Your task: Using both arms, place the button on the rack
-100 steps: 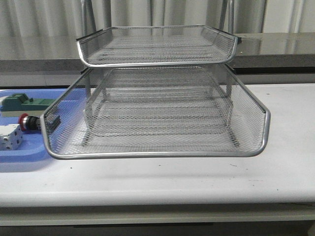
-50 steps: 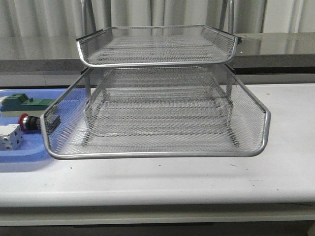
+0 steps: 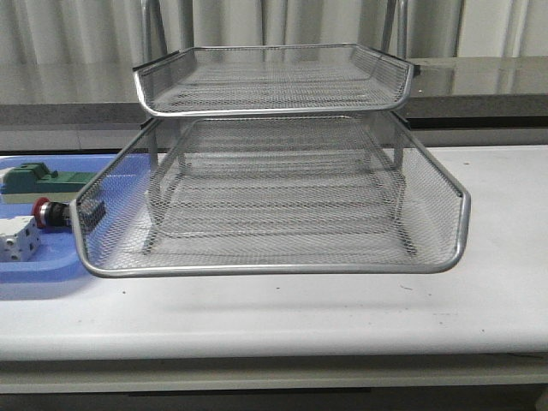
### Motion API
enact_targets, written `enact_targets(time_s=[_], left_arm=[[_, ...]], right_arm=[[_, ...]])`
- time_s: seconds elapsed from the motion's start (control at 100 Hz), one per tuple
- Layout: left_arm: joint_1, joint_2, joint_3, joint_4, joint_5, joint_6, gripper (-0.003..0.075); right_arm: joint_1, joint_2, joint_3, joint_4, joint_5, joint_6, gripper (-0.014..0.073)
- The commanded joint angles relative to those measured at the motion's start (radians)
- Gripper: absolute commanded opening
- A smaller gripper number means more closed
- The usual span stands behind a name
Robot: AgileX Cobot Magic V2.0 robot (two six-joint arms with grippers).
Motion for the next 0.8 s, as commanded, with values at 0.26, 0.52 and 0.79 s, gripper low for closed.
enact_targets(time_s=[0.26,0.52,0.79], left_arm=[[0.003,-0.020,-0.041,-0.132,-0.074,-0.010,-0.0020],[0.003,0.158,-0.273,-0.154,0.113,-0.010,-0.0020],[0.003,0.525,-0.614,-0.186,0.432,-0.010,-0.0020]], right_arm=[[-0.002,0.014,-0.033,-0.016,-0.054,0.000,-0.0068],[-0.002,0.014,-0.033,-0.016,-0.054,0.000,-0.0068],[-0.002,0.014,-0.033,-0.016,-0.054,0.000,-0.0068]])
